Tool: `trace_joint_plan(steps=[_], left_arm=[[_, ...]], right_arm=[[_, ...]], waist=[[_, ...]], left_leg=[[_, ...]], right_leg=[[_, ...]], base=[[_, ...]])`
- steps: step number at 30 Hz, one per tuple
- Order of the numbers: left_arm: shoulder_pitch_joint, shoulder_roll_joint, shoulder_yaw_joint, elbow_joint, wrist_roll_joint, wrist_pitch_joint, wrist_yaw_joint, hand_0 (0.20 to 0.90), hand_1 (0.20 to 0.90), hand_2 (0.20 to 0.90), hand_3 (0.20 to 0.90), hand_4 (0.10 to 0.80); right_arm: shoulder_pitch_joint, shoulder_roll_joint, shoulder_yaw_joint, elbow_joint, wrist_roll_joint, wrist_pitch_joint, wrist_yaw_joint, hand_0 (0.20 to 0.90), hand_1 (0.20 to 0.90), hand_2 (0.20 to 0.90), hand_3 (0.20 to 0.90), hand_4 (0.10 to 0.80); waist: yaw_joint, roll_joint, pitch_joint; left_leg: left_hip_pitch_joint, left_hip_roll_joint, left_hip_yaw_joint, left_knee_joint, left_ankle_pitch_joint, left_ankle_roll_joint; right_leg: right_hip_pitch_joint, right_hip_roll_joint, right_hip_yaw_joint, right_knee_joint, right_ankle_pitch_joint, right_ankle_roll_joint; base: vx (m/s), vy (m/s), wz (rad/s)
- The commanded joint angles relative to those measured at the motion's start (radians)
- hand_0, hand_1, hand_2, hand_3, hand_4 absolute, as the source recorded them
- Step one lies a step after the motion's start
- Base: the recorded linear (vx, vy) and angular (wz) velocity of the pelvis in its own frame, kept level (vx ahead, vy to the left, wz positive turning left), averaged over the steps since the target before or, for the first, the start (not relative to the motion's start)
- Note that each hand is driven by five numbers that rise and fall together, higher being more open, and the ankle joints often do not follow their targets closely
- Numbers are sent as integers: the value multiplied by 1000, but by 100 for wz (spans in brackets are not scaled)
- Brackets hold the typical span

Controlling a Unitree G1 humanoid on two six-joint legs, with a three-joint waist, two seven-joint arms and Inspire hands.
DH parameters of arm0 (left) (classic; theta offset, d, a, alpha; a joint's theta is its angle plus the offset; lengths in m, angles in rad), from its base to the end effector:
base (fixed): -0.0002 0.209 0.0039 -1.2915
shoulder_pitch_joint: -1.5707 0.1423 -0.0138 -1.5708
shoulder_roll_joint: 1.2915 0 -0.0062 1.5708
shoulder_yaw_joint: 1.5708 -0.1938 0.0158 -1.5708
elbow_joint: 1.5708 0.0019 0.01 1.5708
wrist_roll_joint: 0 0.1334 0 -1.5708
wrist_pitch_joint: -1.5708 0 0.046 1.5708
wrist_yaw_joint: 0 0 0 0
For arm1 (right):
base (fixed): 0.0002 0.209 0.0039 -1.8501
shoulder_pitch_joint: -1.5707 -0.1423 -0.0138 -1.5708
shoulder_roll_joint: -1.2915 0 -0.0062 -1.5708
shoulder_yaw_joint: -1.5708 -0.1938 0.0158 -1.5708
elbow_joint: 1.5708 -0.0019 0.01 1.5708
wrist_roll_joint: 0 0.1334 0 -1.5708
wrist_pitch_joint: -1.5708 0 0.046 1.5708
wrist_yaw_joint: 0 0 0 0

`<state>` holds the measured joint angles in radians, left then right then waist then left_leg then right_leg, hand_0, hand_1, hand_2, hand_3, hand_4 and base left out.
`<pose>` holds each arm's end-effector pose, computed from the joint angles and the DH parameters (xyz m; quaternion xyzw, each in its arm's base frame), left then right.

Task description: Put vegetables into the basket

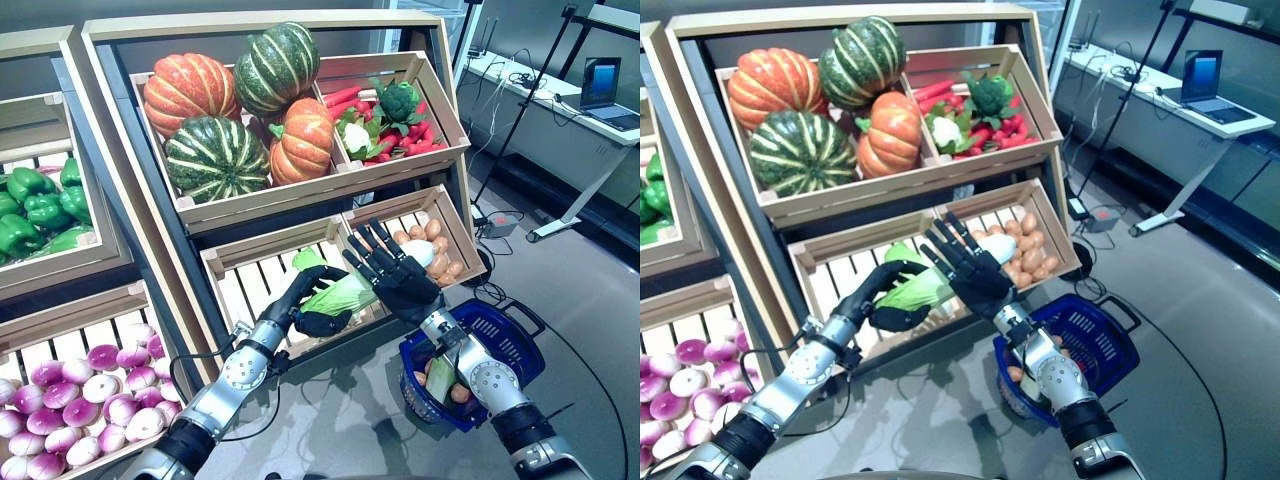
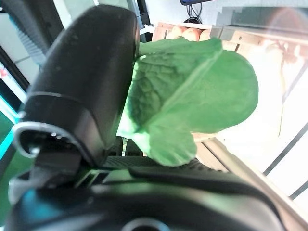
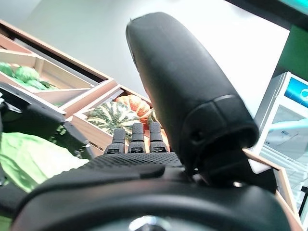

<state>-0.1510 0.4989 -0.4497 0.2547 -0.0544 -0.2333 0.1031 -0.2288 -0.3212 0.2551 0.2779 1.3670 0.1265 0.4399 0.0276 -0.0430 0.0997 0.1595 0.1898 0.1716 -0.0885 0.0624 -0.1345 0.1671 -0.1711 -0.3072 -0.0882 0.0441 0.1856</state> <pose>0.2121 0.1821 0.0183 0.2335 -0.0165 -0.1600 0.9590 0.2383 -0.1657 0.0259 0.4874 0.0550 0.2769 0.8263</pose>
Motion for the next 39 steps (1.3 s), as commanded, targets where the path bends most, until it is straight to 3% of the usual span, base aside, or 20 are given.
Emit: trace_joint_plan(steps=[1, 4, 7, 9, 11, 13, 15, 20, 24, 31, 36, 39], left_arm=[[-155, -12, 49, -17, -66, -121, 54, 300, 300, 300, 300, 400], [-144, -7, 70, -22, -64, -116, 63, 300, 300, 300, 300, 400], [-141, -4, 90, -38, -56, -103, 63, 300, 300, 300, 300, 400], [-140, 3, 98, -52, -48, -95, 62, 300, 300, 300, 300, 400], [-138, 10, 101, -61, -47, -92, 62, 300, 300, 300, 300, 400], [-135, 28, 105, -85, -51, -81, 65, 300, 300, 300, 300, 400], [-136, 31, 104, -87, -53, -80, 69, 300, 300, 300, 300, 400], [-136, 51, 99, -95, -60, -86, 72, 300, 300, 300, 300, 400], [-139, 62, 93, -107, -57, -92, 73, 300, 300, 300, 300, 400], [-150, 73, 84, -129, -39, -97, 54, 300, 300, 300, 300, 400], [-170, 76, 79, -161, -32, -78, 38, 300, 300, 300, 300, 400], [-196, 72, 56, -174, -41, -65, 32, 300, 300, 300, 300, 400]], right_arm=[[-154, -36, -99, -97, -92, -266, -64, 900, 900, 900, 900, 800], [-150, -76, -139, -148, -310, -428, -148, 900, 900, 900, 900, 800], [-147, -148, -165, -202, -661, -524, -230, 900, 900, 900, 900, 800], [-164, -277, -161, -235, -953, -562, -315, 900, 900, 900, 900, 800], [-174, -342, -155, -256, -1075, -562, -353, 900, 900, 900, 900, 800], [-209, -501, -129, -322, -1302, -543, -436, 900, 900, 900, 900, 800], [-231, -548, -108, -344, -1379, -524, -431, 900, 900, 900, 900, 800], [-323, -713, 16, -451, -1538, -374, -321, 900, 900, 900, 900, 800], [-391, -779, 111, -466, -1571, -348, -217, 900, 900, 900, 900, 800], [-486, -766, 236, -437, -1589, -331, -121, 900, 900, 900, 900, 800], [-540, -746, 340, -438, -1641, -239, 41, 900, 900, 900, 900, 800], [-581, -710, 409, -408, -1690, -203, 72, 900, 900, 900, 900, 800]], waist=[[-6, 1, -46], [-16, 1, -43], [-24, 1, -40], [-29, -3, -39], [-32, -6, -40], [-36, -12, -42], [-38, -13, -42], [-39, -26, -42], [-35, -33, -45], [-23, -40, -47], [-15, -44, -49], [-10, -48, -48]], left_leg=[[-16, 0, -5, 1, -49, 11], [-14, -2, -3, 1, -53, 14], [-12, -1, 2, 1, -55, 15], [-14, -2, 4, 1, -55, 16], [-15, -1, 6, 1, -55, 16], [-21, -2, 9, 1, -56, 17], [-23, -2, 10, 1, -56, 16], [-28, 0, 13, 1, -54, 14], [-27, 0, 12, 1, -53, 11], [-22, -1, 9, 1, -52, 7], [-21, -2, 7, 1, -52, 6], [-18, -4, 5, 1, -51, 4]], right_leg=[[1, -29, 22, 27, -21, -22], [-1, -27, 37, 25, -21, -22], [-6, -28, 49, 27, -21, -20], [-9, -29, 55, 26, -19, -18], [-11, -29, 56, 26, -19, -17], [-18, -27, 59, 25, -16, -16], [-21, -27, 61, 27, -17, -15], [-24, -29, 65, 29, -16, -12], [-20, -31, 65, 27, -13, -9], [-14, -34, 63, 28, -13, -7], [-11, -36, 63, 27, -13, -7], [-7, -36, 63, 27, -11, -6]], base=[[0, 0, 0], [0, 0, 0], [-11, 6, -7], [-22, -4, -16], [-13, -3, -4], [-42, -10, 0], [-32, -9, -6], [-27, -8, -14], [0, 0, 0], [0, 0, 0], [0, 0, 0], [0, 0, 0]])
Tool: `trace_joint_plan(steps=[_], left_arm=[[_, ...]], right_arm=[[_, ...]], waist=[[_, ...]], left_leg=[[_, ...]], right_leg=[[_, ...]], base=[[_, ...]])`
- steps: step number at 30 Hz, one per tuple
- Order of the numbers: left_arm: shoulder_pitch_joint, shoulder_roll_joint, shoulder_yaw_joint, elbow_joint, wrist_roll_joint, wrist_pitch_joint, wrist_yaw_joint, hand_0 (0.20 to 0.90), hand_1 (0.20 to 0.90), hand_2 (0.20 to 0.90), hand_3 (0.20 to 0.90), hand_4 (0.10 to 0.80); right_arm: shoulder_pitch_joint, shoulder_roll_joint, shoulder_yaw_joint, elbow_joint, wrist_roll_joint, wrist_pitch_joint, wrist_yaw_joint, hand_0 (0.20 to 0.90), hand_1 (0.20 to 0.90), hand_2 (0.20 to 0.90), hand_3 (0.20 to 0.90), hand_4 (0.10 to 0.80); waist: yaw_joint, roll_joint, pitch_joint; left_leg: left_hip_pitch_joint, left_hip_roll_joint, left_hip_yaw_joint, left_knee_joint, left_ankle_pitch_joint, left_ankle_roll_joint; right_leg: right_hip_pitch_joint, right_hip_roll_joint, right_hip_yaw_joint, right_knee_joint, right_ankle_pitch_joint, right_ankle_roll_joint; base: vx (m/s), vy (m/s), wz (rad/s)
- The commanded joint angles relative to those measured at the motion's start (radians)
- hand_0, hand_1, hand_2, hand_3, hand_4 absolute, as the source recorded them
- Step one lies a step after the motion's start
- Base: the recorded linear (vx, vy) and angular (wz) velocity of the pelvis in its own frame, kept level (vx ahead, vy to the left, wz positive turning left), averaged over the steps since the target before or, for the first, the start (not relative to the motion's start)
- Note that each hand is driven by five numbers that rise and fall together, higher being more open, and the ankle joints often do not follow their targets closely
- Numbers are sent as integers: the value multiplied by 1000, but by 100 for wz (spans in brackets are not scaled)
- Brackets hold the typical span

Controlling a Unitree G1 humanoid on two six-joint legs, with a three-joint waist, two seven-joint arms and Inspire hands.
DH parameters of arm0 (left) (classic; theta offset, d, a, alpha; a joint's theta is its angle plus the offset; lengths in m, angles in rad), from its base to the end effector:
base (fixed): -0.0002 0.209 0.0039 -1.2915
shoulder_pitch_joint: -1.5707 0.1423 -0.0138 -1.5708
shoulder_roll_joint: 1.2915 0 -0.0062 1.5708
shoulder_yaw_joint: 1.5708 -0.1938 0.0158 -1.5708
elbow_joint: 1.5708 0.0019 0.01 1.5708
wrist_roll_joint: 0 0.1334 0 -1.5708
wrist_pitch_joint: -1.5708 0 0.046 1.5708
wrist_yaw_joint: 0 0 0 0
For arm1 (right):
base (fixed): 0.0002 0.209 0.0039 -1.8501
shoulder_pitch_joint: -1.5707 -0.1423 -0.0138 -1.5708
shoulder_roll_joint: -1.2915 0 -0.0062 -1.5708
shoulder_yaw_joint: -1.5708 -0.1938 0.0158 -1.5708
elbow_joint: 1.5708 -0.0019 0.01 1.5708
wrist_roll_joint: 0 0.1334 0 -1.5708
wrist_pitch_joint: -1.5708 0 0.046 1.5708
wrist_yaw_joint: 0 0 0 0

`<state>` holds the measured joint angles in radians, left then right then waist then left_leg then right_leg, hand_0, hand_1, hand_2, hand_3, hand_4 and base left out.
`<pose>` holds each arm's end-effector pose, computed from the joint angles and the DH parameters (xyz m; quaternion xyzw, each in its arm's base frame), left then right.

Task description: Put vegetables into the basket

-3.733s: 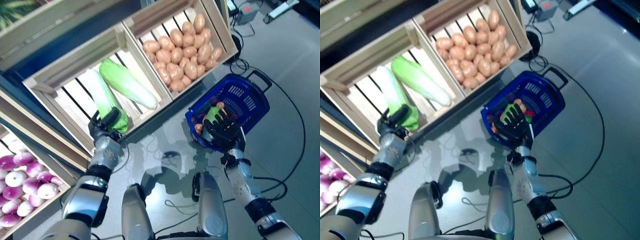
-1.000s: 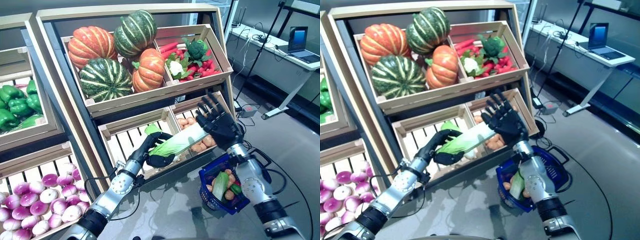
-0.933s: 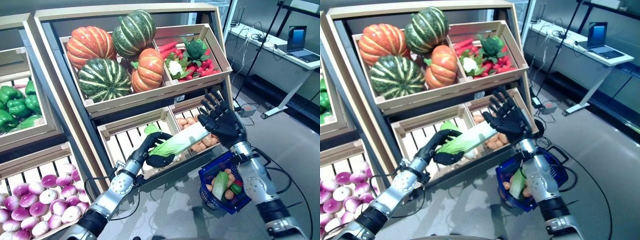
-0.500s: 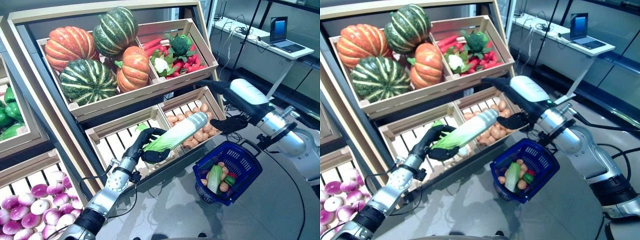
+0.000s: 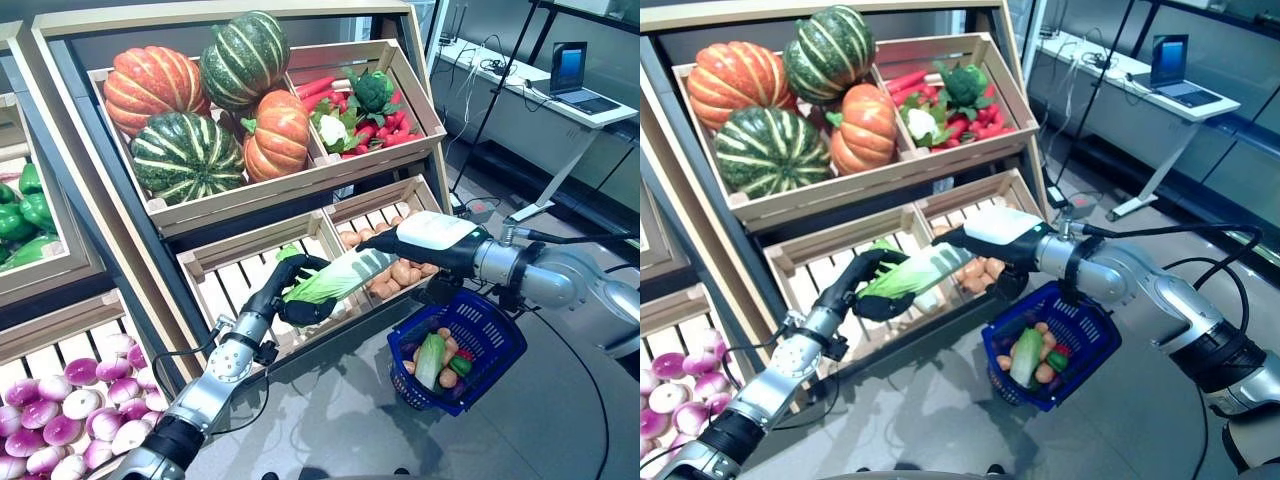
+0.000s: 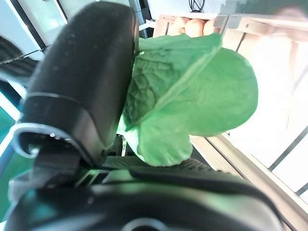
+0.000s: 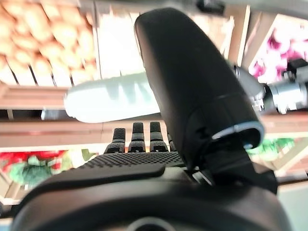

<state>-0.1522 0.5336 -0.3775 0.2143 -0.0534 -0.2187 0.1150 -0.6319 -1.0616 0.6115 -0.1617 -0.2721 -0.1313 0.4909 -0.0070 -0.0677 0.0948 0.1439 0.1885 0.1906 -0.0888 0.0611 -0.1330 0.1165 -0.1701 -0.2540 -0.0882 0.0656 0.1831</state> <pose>0.2178 0.1972 0.0328 0.2454 -0.0384 -0.1223 0.9609 0.2542 -0.2005 0.1897 -0.6718 -0.1207 0.3900 0.6180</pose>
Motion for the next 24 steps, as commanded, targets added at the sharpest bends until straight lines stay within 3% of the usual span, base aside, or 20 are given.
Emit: trace_joint_plan(steps=[1, 7, 16, 20, 24], left_arm=[[-203, 32, -21, -136, -43, -76, 18, 300, 300, 300, 300, 400], [-234, 7, -48, -181, -95, -32, -32, 300, 300, 300, 300, 400], [-245, -7, -104, -260, -168, 65, -135, 300, 300, 300, 300, 400], [-228, 5, -94, -265, -185, 83, -154, 300, 300, 300, 300, 400], [-215, 16, -82, -250, -193, 76, -166, 300, 300, 300, 300, 400]], right_arm=[[-195, 48, 74, 48, -74, 64, 35, 900, 900, 900, 900, 800], [-242, 139, 141, 145, -156, 97, 17, 900, 900, 900, 900, 800], [-218, 279, 113, 281, -349, 148, -215, 900, 900, 900, 900, 800], [-163, 275, 44, 241, -372, 133, -301, 900, 900, 900, 900, 800], [-135, 254, 11, 196, -401, 124, -289, 900, 900, 900, 900, 800]], waist=[[26, -24, -43], [36, -24, -41], [49, -12, -28], [47, -6, -26], [46, -4, -29]], left_leg=[[-2, -3, -14, 2, -49, 3], [-2, -3, -17, 2, -48, 2], [-6, -4, -27, 2, -51, 8], [-5, -4, -28, 2, -55, 10], [-6, -4, -28, 2, -56, 10]], right_leg=[[45, -37, 9, 25, -31, -4], [46, -38, 6, 24, -29, -4], [47, -40, 5, 21, -30, 0], [50, -41, 4, 20, -32, 3], [49, -43, 1, 17, -32, 6]], base=[[0, 0, 0], [0, 0, 0], [-8, 2, 2], [0, 0, 0], [0, 0, 0]])
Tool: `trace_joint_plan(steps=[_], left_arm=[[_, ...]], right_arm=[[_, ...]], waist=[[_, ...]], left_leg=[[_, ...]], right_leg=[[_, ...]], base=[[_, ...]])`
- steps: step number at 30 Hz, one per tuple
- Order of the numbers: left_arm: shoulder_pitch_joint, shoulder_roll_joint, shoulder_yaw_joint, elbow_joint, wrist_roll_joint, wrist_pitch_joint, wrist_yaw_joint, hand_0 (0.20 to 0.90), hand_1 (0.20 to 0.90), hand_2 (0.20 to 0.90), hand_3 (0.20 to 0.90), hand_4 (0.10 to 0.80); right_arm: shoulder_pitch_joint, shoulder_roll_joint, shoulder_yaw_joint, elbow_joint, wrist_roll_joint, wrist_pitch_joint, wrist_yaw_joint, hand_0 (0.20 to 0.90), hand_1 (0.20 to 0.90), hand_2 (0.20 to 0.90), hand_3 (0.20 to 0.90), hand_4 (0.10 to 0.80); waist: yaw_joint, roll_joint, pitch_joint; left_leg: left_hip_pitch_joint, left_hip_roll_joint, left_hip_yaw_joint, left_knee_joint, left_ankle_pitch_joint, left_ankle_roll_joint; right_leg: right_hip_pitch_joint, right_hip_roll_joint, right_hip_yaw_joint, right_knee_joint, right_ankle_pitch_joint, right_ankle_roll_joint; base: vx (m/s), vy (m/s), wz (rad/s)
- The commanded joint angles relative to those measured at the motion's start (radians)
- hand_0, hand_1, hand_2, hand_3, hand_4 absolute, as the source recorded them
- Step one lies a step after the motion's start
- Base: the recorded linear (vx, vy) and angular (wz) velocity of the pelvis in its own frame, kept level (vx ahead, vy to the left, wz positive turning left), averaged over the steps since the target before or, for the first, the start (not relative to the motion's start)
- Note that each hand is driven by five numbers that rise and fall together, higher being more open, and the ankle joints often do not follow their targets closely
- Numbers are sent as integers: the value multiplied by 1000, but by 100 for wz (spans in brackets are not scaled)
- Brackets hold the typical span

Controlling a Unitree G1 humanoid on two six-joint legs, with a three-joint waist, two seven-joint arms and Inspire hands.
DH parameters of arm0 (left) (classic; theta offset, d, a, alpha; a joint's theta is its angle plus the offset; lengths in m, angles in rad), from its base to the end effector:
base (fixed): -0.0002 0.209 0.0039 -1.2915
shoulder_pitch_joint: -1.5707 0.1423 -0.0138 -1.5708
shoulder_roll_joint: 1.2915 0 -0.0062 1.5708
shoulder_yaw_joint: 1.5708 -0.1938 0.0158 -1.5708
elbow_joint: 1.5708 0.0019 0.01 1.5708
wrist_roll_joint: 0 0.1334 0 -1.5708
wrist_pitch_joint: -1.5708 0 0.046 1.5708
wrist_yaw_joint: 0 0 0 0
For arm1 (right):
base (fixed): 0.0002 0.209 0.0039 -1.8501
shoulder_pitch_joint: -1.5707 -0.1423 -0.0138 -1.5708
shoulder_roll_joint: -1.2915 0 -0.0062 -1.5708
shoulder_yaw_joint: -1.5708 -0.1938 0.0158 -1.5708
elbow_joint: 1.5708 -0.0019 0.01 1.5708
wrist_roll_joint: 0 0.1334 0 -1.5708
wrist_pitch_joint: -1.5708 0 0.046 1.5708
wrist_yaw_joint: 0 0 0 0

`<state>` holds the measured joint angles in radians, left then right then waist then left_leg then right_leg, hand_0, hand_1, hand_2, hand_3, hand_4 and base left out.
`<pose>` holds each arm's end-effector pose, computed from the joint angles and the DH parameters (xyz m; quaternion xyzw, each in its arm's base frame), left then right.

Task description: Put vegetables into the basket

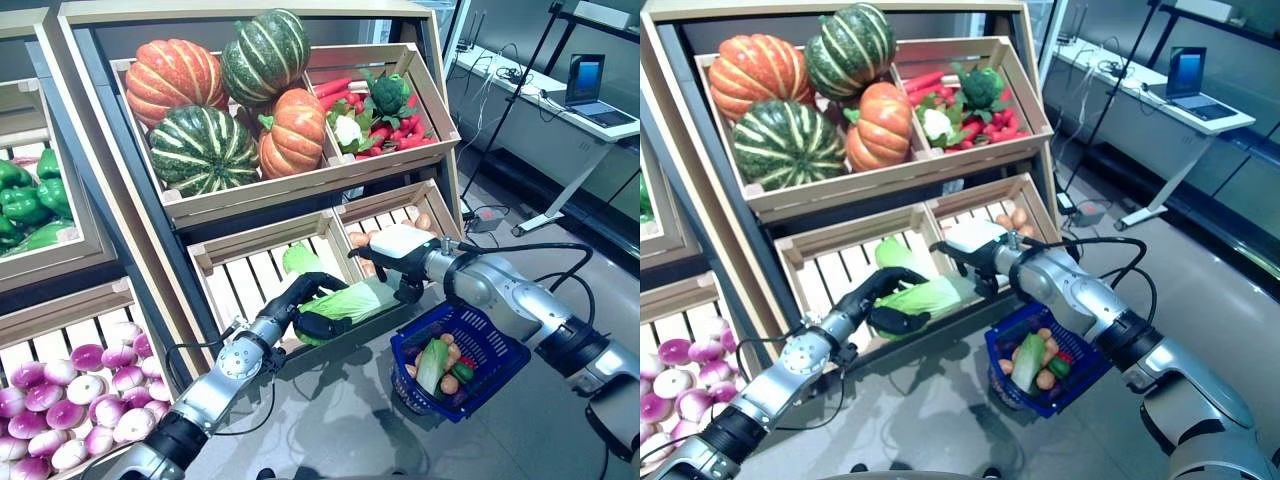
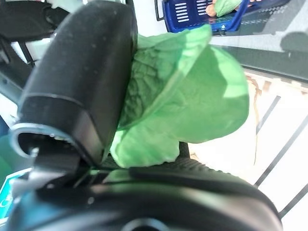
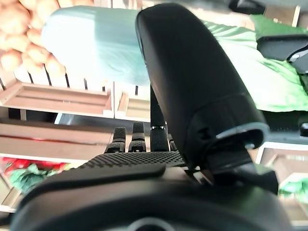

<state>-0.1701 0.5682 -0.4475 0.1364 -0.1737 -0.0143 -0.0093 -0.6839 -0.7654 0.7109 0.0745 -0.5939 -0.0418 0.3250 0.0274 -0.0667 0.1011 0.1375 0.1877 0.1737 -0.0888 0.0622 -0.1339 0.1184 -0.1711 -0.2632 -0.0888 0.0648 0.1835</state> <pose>0.2185 0.1904 0.0346 0.2213 0.0534 -0.1932 0.9544 0.2828 -0.1616 0.1424 -0.7067 -0.1281 0.3159 0.6200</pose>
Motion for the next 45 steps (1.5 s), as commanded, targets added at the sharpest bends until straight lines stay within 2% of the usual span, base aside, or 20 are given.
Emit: trace_joint_plan(steps=[1, 8, 16, 20, 21, 22, 27, 31, 35, 40, 45], left_arm=[[-194, -14, -5, -170, -77, -131, -44, 300, 300, 300, 300, 400], [-195, -4, 8, -183, -74, -106, -39, 300, 300, 300, 300, 400], [-176, 5, 23, -164, -46, -76, -36, 300, 300, 300, 300, 400], [-168, 8, 35, -134, -40, -92, -34, 300, 300, 300, 300, 400], [-165, 10, 43, -131, -35, -101, -31, 300, 300, 300, 300, 400], [-165, 10, 45, -132, -34, -102, -31, 300, 300, 300, 300, 400], [-169, 17, 56, -152, -14, -91, -29, 300, 300, 300, 300, 400], [-205, 16, 41, -152, 24, -88, -21, 300, 300, 300, 300, 400], [-233, 5, 22, -148, 39, -81, -16, 300, 300, 300, 300, 400], [-226, 5, 31, -160, 41, -84, -29, 300, 300, 300, 300, 400], [-233, -1, 28, -155, 19, -87, -42, 300, 300, 300, 300, 400]], right_arm=[[-74, -53, -88, -58, -91, 46, -89, 900, 900, 900, 900, 800], [-61, -83, -76, -71, -101, 75, -42, 900, 900, 900, 900, 800], [-22, -115, -182, -161, -67, 109, -92, 900, 900, 900, 900, 800], [3, -141, -227, -226, -32, 114, -12, 900, 900, 900, 900, 800], [21, -153, -229, -248, 0, 133, 63, 900, 900, 900, 900, 800], [26, -156, -229, -255, 2, 138, 86, 900, 900, 900, 900, 800], [46, -174, -193, -254, 62, 202, 306, 900, 900, 900, 900, 800], [-6, -143, -102, -156, 78, 242, 443, 900, 900, 900, 900, 800], [-58, -97, -39, -58, 86, 248, 454, 900, 900, 900, 900, 800], [-67, -71, -15, -40, 69, 244, 495, 900, 900, 900, 900, 800], [-73, -34, 5, -20, 50, 223, 463, 900, 900, 900, 900, 800]], waist=[[11, -5, -37], [7, -2, -38], [-6, -3, -34], [-17, -3, -38], [-20, -3, -40], [-20, -3, -40], [-21, -10, -38], [-14, -19, -30], [-6, -23, -26], [2, -26, -24], [8, -28, -22]], left_leg=[[0, -3, -9, 2, -57, 10], [3, 0, -4, 2, -55, 10], [5, -1, -4, 2, -59, 11], [7, 0, 3, 2, -62, 9], [7, 0, 6, 2, -61, 8], [7, 0, 7, 2, -61, 8], [9, 1, 11, 2, -56, 6], [13, 1, 11, 2, -53, 5], [15, 0, 7, 2, -51, 3], [15, -3, 5, 2, -53, 3], [15, -4, 2, 2, -53, 4]], right_leg=[[46, -42, 11, 17, -31, 6], [47, -41, 8, 21, -32, 4], [45, -39, 14, 22, -34, 4], [43, -39, 22, 22, -35, 6], [42, -39, 23, 22, -35, 6], [42, -39, 23, 22, -35, 6], [42, -40, 20, 28, -35, 4], [44, -39, 15, 32, -34, 0], [49, -39, 12, 34, -34, -4], [53, -40, 9, 33, -36, -5], [54, -41, 10, 36, -39, -7]], base=[[0, 0, 0], [0, 0, 0], [0, 0, 0], [0, 0, 0], [0, 0, 0], [0, 0, 0], [0, 0, 0], [0, 0, 0], [0, 0, 0], [0, 0, 0], [0, 0, 0]])
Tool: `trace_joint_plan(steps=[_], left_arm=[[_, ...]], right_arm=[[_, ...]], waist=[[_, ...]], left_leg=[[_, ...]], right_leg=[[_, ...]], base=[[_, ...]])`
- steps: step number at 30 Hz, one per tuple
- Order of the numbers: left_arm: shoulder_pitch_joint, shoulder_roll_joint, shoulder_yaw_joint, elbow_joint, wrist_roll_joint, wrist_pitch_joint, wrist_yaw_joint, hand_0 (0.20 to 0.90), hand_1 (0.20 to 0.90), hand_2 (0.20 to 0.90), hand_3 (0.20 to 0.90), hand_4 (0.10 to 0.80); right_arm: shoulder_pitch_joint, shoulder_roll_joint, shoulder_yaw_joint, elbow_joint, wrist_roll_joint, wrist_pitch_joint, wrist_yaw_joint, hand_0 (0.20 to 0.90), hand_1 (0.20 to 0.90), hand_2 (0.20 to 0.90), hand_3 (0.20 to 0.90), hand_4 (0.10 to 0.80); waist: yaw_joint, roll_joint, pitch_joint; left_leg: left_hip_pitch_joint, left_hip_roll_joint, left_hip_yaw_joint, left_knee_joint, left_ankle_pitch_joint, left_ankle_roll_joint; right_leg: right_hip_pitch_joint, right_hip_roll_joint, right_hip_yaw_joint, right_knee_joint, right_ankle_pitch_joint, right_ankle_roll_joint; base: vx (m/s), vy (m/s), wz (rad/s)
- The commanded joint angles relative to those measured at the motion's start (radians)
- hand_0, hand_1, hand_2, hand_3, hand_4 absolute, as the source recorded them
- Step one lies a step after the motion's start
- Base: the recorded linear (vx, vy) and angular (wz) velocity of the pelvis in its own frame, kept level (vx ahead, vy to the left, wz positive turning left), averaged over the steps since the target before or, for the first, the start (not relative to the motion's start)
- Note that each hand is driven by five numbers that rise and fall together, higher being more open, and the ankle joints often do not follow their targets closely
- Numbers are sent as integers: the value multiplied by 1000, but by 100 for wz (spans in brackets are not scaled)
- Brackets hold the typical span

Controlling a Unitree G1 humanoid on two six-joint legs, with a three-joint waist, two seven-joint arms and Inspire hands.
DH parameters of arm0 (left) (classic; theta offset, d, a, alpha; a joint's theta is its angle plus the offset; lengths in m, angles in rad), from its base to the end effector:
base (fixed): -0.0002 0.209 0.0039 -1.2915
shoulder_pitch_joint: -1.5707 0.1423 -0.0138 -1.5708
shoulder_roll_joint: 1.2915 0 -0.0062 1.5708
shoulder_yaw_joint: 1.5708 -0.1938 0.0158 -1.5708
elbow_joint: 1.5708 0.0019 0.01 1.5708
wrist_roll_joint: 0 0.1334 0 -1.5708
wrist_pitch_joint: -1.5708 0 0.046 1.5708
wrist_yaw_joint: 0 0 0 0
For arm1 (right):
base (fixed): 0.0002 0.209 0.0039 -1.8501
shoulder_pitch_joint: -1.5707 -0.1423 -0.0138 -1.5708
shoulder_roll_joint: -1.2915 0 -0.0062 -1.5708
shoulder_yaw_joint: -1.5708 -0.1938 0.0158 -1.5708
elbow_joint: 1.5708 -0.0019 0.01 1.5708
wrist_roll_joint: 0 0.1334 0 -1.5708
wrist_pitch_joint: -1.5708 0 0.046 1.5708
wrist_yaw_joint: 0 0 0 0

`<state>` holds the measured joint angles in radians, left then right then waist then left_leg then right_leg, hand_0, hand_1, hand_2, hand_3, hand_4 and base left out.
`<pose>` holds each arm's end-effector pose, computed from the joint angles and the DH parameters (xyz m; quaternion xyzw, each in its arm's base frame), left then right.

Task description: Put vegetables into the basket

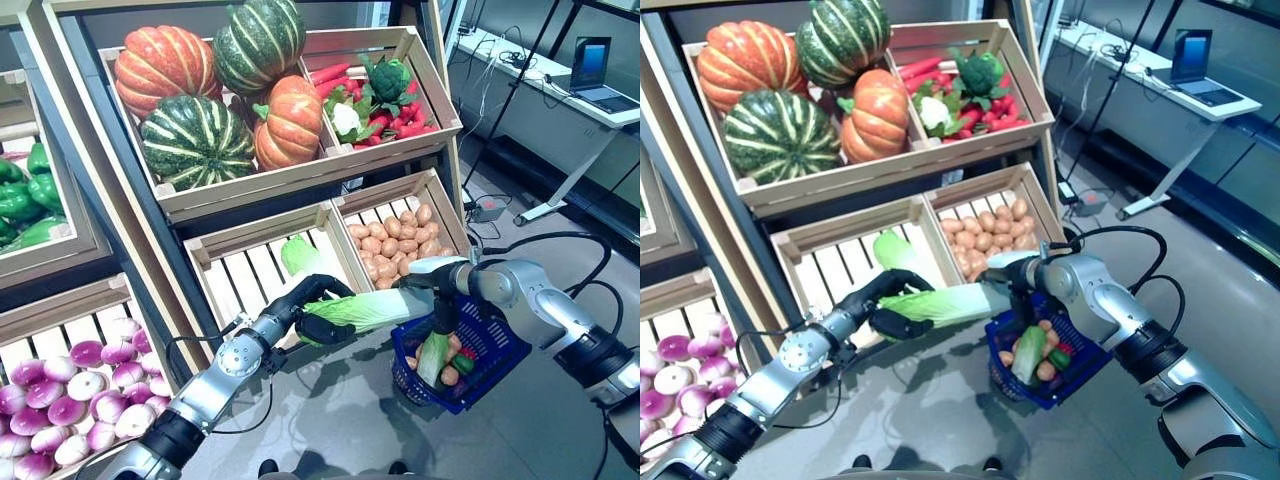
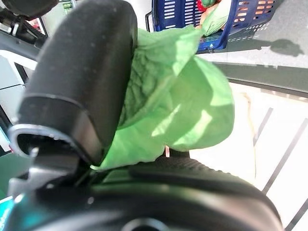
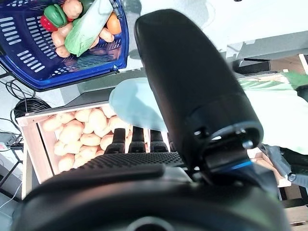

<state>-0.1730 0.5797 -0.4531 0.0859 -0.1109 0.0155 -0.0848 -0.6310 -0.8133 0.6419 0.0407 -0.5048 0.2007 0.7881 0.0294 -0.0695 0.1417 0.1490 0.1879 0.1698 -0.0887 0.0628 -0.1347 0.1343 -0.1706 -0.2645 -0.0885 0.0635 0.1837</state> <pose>0.2186 0.1873 0.0413 0.2534 0.0490 -0.2372 0.9365 0.2828 -0.1885 0.1458 -0.6712 0.1307 0.3837 0.6206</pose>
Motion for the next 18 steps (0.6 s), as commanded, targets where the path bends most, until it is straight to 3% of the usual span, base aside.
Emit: trace_joint_plan(steps=[1, 7, 18], left_arm=[[-232, -16, 33, -104, -47, -117, 30, 300, 300, 300, 300, 400], [-228, -45, 24, -135, -89, -113, 4, 300, 300, 300, 300, 400], [-237, -75, 4, -164, -117, -111, -18, 300, 300, 300, 300, 400]], right_arm=[[-127, 23, 79, 24, -51, -27, -14, 900, 900, 900, 900, 800], [-118, 118, 96, 98, -75, -21, -53, 900, 900, 900, 900, 800], [-75, 249, 122, 202, 63, 66, -58, 900, 900, 900, 900, 800]], waist=[[8, -25, -62], [21, -19, -64], [37, -17, -55]], left_leg=[[4, -4, 5, 1, -54, 5], [3, -5, -1, 1, -54, 4], [0, -9, -15, 1, -56, 5]], right_leg=[[38, -42, 10, 35, -37, -7], [44, -43, 5, 29, -37, -7], [47, -47, -7, 30, -40, -10]], base=[[0, 0, 0], [5, 2, 0], [2, -1, 6]])
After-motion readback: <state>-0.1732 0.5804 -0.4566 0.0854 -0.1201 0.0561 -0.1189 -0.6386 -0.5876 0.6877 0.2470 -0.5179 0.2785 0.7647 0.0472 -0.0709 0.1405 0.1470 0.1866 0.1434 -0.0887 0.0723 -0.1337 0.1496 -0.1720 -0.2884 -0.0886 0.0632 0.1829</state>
